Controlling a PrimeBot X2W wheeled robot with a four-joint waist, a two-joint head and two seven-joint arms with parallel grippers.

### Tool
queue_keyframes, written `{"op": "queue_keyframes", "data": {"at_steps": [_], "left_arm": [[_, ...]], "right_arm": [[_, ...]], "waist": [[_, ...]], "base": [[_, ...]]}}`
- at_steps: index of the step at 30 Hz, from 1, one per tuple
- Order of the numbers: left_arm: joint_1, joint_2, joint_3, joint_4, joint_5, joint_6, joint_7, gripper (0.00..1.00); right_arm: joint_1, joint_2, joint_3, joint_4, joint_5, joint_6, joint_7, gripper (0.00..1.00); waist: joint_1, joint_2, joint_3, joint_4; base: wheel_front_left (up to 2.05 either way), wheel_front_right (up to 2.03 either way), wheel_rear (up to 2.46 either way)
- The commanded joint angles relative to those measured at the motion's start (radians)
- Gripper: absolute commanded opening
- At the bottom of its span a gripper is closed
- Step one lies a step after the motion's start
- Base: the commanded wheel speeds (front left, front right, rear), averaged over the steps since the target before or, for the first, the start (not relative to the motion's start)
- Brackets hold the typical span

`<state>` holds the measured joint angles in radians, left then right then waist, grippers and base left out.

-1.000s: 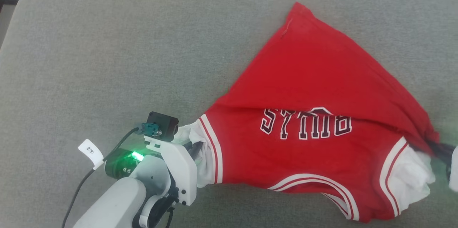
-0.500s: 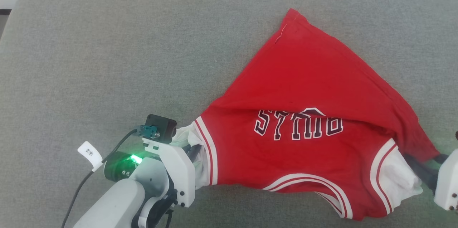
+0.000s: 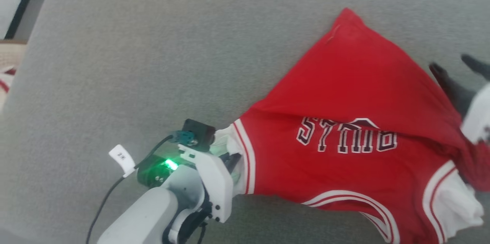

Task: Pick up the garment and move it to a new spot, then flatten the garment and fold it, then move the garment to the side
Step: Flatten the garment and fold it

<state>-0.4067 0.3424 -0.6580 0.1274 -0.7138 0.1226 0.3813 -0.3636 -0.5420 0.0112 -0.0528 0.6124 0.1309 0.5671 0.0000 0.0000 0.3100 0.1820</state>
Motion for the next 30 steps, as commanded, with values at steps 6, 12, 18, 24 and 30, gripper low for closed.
{"op": "queue_keyframes", "data": {"at_steps": [6, 12, 18, 24, 30], "left_arm": [[-0.049, -0.043, -0.028, 0.013, 0.019, -0.021, -0.015, 0.00], [-0.088, -0.095, -0.055, 0.038, 0.026, -0.041, -0.032, 0.00], [-0.113, -0.134, -0.072, 0.075, 0.029, -0.057, -0.057, 0.00], [-0.120, -0.152, -0.077, 0.109, 0.022, -0.064, -0.077, 0.00], [-0.120, -0.151, -0.067, 0.139, 0.009, -0.064, -0.086, 0.00]], "right_arm": [[-0.269, 0.000, 0.176, 0.230, -0.036, 0.000, -0.089, 1.00], [-0.503, -0.017, 0.367, 0.516, -0.049, -0.001, -0.147, 1.00], [-0.657, -0.018, 0.533, 0.751, -0.018, -0.001, -0.100, 1.00], [-0.713, -0.037, 0.727, 0.879, 0.021, -0.001, 0.045, 1.00], [-0.734, -0.080, 0.859, 0.926, 0.078, 0.000, 0.182, 0.00]], "waist": [[0.0000, 0.0000, 0.055, 0.083], [0.0000, 0.0000, 0.107, 0.159], [0.0000, 0.0000, 0.144, 0.214], [0.0000, 0.0000, 0.161, 0.240], [0.0000, 0.0000, 0.159, 0.231]], "base": [[0.00, 0.00, 0.00], [0.00, 0.00, 0.00], [0.00, 0.00, 0.00], [0.00, 0.00, 0.00], [0.00, 0.00, 0.00]]}}
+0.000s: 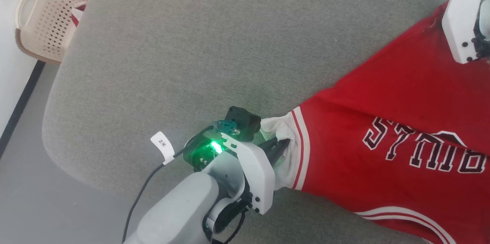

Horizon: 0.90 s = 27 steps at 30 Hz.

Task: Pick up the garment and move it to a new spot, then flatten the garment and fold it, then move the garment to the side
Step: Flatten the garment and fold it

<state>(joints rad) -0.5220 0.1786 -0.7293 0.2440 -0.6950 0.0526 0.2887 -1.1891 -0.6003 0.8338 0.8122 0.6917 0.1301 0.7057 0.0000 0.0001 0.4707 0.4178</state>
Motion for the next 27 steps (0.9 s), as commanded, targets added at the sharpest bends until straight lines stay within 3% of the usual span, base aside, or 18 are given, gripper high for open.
{"op": "queue_keyframes", "data": {"at_steps": [1, 7, 15, 17, 27], "left_arm": [[-0.008, 0.016, 0.009, 0.027, -0.013, 0.007, 0.007, 0.00], [-0.054, 0.050, 0.049, 0.022, -0.021, 0.019, 0.028, 0.00], [-0.196, 0.163, 0.112, -0.027, 0.000, 0.032, 0.117, 0.00], [-0.276, 0.211, 0.134, -0.041, 0.010, 0.025, 0.161, 0.00], [-0.543, 0.313, 0.191, 0.011, 0.057, -0.014, 0.236, 0.00]], "right_arm": [[0.075, -0.029, 0.033, 0.072, 0.004, -0.001, 0.033, 0.00], [0.013, -0.021, 0.014, 0.077, 0.060, -0.001, -0.038, 0.00], [-0.007, -0.028, -0.023, 0.012, 0.160, 0.000, -0.122, 0.00], [-0.010, -0.031, -0.042, -0.017, 0.175, 0.000, -0.156, 0.00], [-0.028, -0.060, -0.121, -0.127, 0.186, 0.000, -0.203, 0.00]], "waist": [[0.0000, -0.0001, -0.004, -0.010], [0.0000, -0.0001, -0.048, -0.057], [0.0000, -0.0001, -0.138, -0.143], [0.0000, -0.0001, -0.176, -0.180], [0.0000, -0.0001, -0.269, -0.267]], "base": [[0.00, 0.00, 0.00], [0.00, 0.00, 0.00], [0.00, 0.00, 0.00], [0.00, 0.00, 0.00], [0.00, 0.00, 0.00]]}}
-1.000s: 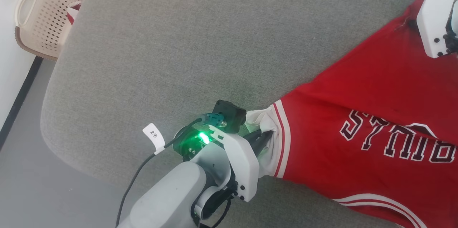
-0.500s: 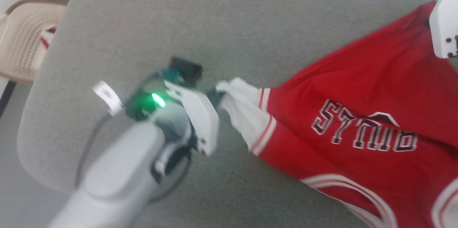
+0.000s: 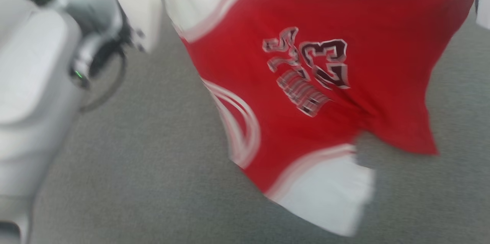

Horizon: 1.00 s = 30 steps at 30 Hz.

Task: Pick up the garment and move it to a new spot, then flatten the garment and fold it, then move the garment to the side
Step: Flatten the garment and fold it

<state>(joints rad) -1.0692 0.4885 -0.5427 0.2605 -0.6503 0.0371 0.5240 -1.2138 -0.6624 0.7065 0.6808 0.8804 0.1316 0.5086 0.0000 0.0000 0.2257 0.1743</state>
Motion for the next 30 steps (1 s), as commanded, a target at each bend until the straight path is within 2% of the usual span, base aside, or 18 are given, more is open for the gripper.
{"op": "queue_keyframes", "data": {"at_steps": [1, 9, 12, 15, 22, 30], "left_arm": [[-0.020, 0.007, 0.009, 0.009, 0.011, -0.007, 0.001, 0.00], [-0.200, 0.015, 0.017, 0.153, 0.030, -0.064, -0.015, 0.00], [-0.267, 0.010, 0.007, 0.203, 0.061, -0.083, -0.052, 0.00], [-0.340, -0.007, -0.001, 0.259, 0.099, -0.084, -0.104, 0.00], [-0.551, -0.062, -0.003, 0.401, 0.207, -0.035, -0.318, 0.00], [-0.769, -0.115, 0.000, 0.520, 0.303, 0.029, -0.637, 0.00]], "right_arm": [[-0.004, 0.002, -0.004, -0.009, -0.006, -0.002, -0.007, 0.00], [-0.016, 0.017, -0.104, -0.083, -0.040, -0.002, 0.009, 0.00], [-0.023, 0.026, -0.154, -0.085, -0.068, -0.002, -0.005, 0.00], [-0.051, 0.048, -0.223, -0.055, -0.119, -0.002, -0.057, 0.00], [-0.159, 0.110, -0.318, 0.031, -0.285, -0.002, -0.236, 0.00], [-0.287, 0.160, -0.368, 0.125, -0.458, -0.002, -0.538, 0.00]], "waist": [[0.0000, 0.0000, -0.033, -0.032], [0.0000, 0.0000, -0.069, -0.078], [0.0000, 0.0000, -0.053, -0.088], [0.0000, 0.0000, -0.014, -0.094], [0.0000, 0.0000, 0.141, -0.110], [0.0000, 0.0000, 0.281, -0.108]], "base": [[0.00, 0.00, 0.00], [0.00, 0.00, 0.00], [0.00, 0.00, 0.00], [0.00, 0.00, 0.00], [0.00, 0.00, 0.00], [0.00, 0.00, 0.00]]}}
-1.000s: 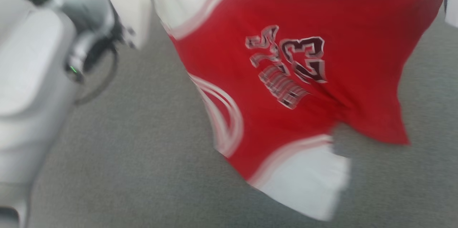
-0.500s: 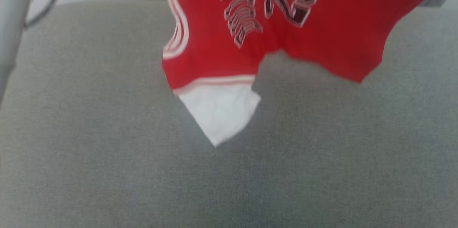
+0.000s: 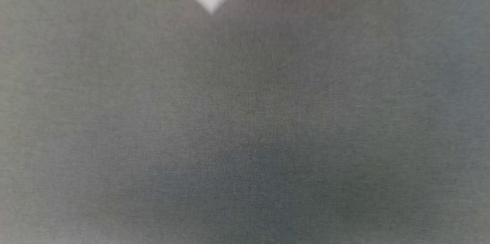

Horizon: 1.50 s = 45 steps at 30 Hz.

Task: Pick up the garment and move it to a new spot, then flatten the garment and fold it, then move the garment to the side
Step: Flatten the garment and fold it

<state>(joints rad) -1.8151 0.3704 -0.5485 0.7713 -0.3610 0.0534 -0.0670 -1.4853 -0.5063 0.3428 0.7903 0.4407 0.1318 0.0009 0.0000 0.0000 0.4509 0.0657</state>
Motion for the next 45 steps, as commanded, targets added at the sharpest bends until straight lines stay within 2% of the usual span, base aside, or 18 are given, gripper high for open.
{"op": "queue_keyframes", "data": {"at_steps": [1, 3, 5, 9, 12, 15, 18, 24, 28, 31, 36, 41, 45], "left_arm": [[-0.036, -0.003, 0.011, 0.023, 0.018, 0.023, -0.088, 0.00], [-0.059, -0.015, 0.008, 0.034, 0.033, 0.027, -0.155, 0.00], [-0.053, -0.023, 0.004, 0.044, 0.030, 0.014, -0.168, 0.00], [-0.006, -0.048, -0.020, 0.103, 0.009, -0.056, -0.184, 0.00], [0.088, -0.080, -0.039, 0.149, -0.026, -0.109, -0.169, 0.00], [0.189, -0.096, -0.068, 0.176, -0.058, -0.151, -0.111, 0.00], [0.315, -0.117, -0.097, 0.174, -0.109, -0.173, -0.038, 0.00], [0.569, -0.110, -0.142, 0.100, -0.216, -0.182, 0.149, 0.00], [0.738, -0.083, -0.153, -0.008, -0.291, -0.181, 0.273, 0.00], [0.855, -0.045, -0.154, -0.117, -0.329, -0.145, 0.367, 0.00], [1.069, 0.038, -0.153, -0.370, -0.388, -0.048, 0.493, 0.00], [1.290, 0.145, -0.144, -0.628, -0.428, 0.089, 0.592, 0.00], [1.447, 0.211, -0.123, -0.798, -0.471, 0.191, 0.627, 0.00]], "right_arm": [[-0.022, 0.006, -0.002, 0.029, -0.035, -0.002, -0.057, 0.00], [-0.036, 0.015, 0.001, 0.052, -0.058, -0.002, -0.111, 0.00], [-0.033, 0.019, 0.012, 0.073, -0.066, -0.002, -0.117, 0.00], [0.000, 0.035, 0.067, 0.124, -0.047, -0.002, -0.124, 0.00], [0.055, 0.029, 0.125, 0.148, -0.012, -0.002, -0.120, 0.00], [0.123, 0.021, 0.182, 0.150, 0.039, -0.002, -0.111, 0.00], [0.210, 0.002, 0.243, 0.120, 0.105, -0.002, -0.099, 0.00], [0.400, -0.072, 0.352, 0.007, 0.250, -0.002, -0.073, 0.00], [0.527, -0.122, 0.392, -0.061, 0.335, -0.002, -0.060, 0.00], [0.614, -0.155, 0.405, -0.112, 0.393, -0.002, -0.056, 0.00], [0.765, -0.199, 0.409, -0.200, 0.462, -0.002, -0.046, 0.00], [0.906, -0.246, 0.410, -0.287, 0.502, -0.002, -0.026, 0.00], [1.018, -0.279, 0.396, -0.355, 0.537, -0.002, -0.002, 0.00]], "waist": [[0.0000, 0.0000, 0.067, 0.004], [0.0000, 0.0000, 0.084, 0.013], [0.0000, 0.0000, 0.089, 0.018], [0.0000, 0.0000, 0.088, 0.041], [0.0000, 0.0000, 0.065, 0.057], [0.0000, 0.0000, 0.033, 0.070], [0.0000, 0.0000, -0.006, 0.082], [0.0000, 0.0000, -0.090, 0.099], [0.0000, 0.0000, -0.142, 0.110], [0.0000, 0.0000, -0.174, 0.114], [0.0000, 0.0000, -0.217, 0.115], [0.0000, 0.0000, -0.244, 0.110], [0.0000, 0.0000, -0.253, 0.106]], "base": [[0.00, 0.00, 0.00], [0.00, 0.00, 0.00], [0.00, 0.00, 0.00], [0.00, 0.00, 0.00], [0.00, 0.00, 0.00], [0.00, 0.00, 0.00], [0.00, 0.00, 0.00], [0.00, 0.00, 0.00], [0.00, 0.00, 0.00], [0.00, 0.00, 0.00], [0.00, 0.00, 0.00], [0.00, 0.00, 0.00], [0.00, 0.00, 0.00]]}}
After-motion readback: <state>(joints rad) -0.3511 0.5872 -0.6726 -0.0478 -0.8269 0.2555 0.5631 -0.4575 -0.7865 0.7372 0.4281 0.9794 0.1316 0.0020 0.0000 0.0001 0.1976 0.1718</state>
